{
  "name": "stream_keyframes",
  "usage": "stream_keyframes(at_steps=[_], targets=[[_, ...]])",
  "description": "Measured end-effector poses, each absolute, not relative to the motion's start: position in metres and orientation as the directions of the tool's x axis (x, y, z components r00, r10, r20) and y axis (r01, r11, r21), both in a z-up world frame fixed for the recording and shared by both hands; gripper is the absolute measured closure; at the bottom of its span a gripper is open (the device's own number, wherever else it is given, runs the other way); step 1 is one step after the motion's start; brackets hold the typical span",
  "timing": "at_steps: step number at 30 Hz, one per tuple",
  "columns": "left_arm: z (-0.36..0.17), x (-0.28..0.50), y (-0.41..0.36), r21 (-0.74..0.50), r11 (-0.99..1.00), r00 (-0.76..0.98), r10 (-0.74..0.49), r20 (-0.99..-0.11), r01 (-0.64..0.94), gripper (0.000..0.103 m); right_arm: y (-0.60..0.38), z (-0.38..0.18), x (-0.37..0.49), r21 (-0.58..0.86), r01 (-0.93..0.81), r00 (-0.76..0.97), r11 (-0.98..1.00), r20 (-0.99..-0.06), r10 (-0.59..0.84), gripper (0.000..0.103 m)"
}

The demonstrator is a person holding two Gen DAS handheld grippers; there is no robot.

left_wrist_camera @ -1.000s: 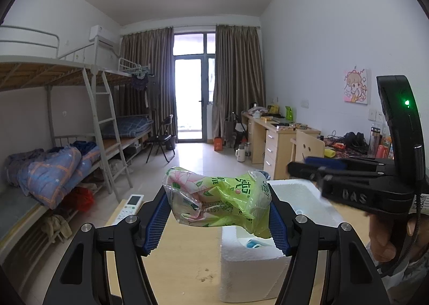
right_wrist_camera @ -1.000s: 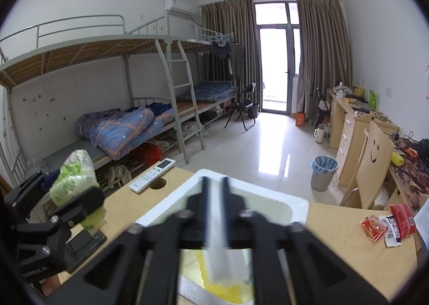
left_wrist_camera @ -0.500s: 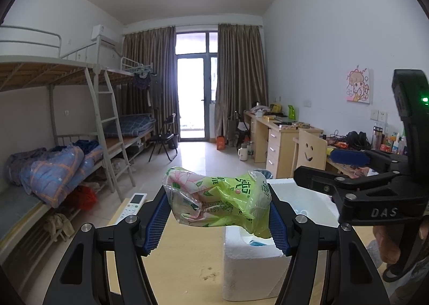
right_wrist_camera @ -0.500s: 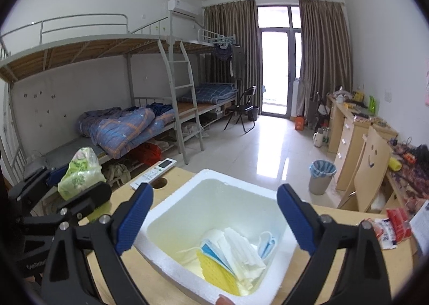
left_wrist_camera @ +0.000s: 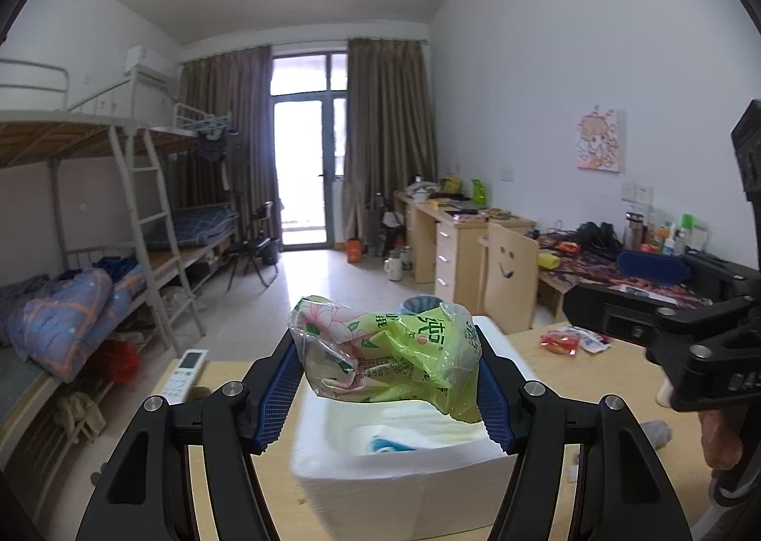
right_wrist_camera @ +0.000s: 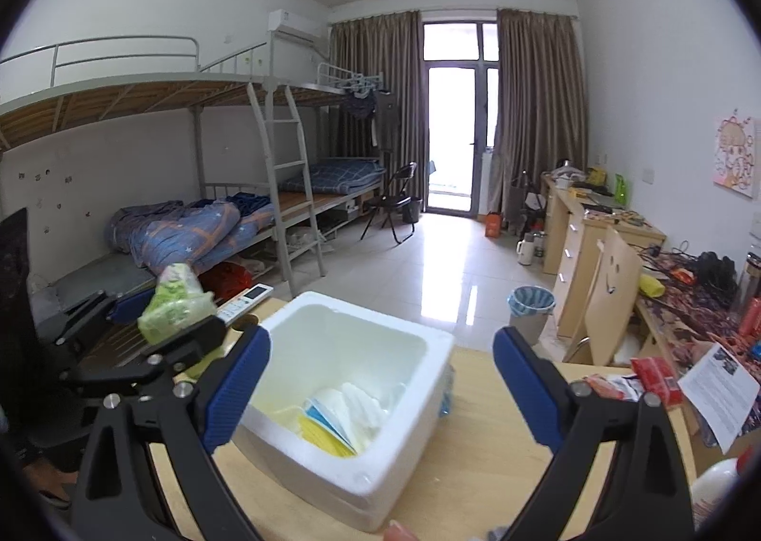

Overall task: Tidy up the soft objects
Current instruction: 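Lower the packet into the box and open the left tool, then withdraw both tools from the box toward the grey sock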

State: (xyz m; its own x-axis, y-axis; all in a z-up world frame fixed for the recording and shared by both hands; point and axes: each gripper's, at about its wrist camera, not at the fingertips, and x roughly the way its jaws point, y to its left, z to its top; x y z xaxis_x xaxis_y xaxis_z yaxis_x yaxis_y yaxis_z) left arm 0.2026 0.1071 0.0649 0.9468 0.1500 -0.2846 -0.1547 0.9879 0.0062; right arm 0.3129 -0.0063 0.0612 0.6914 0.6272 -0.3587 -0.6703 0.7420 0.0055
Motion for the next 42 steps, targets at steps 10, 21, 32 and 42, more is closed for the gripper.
stream_keyframes(at_steps=[10,21,32,42], targets=[[0.062,0.222,0.081,0.021,0.996,0.947,0.085,-0.311,-0.082,0.036,-0.047,0.063,0.311,0.027,-0.613,0.742,0.79,-0.325,0.587,0.003],[0.05,0.253,0.087,0.024,0.99,0.932,0.137,-0.337,-0.137,0.036,-0.057,0.052,0.32,0.062,-0.61,0.735,0.79,-0.327,0.594,0.003],[0.044,0.265,0.09,0.021,0.993,0.932,0.118,-0.343,-0.118,0.019,-0.06,0.047,0.322,0.078,-0.608,0.731,0.79,-0.334,0.596,0.003],[0.045,0.258,0.088,-0.002,0.997,0.94,0.077,-0.333,-0.083,0.001,-0.064,0.049,0.32,0.083,-0.608,0.733,0.789,-0.322,0.599,0.003]])
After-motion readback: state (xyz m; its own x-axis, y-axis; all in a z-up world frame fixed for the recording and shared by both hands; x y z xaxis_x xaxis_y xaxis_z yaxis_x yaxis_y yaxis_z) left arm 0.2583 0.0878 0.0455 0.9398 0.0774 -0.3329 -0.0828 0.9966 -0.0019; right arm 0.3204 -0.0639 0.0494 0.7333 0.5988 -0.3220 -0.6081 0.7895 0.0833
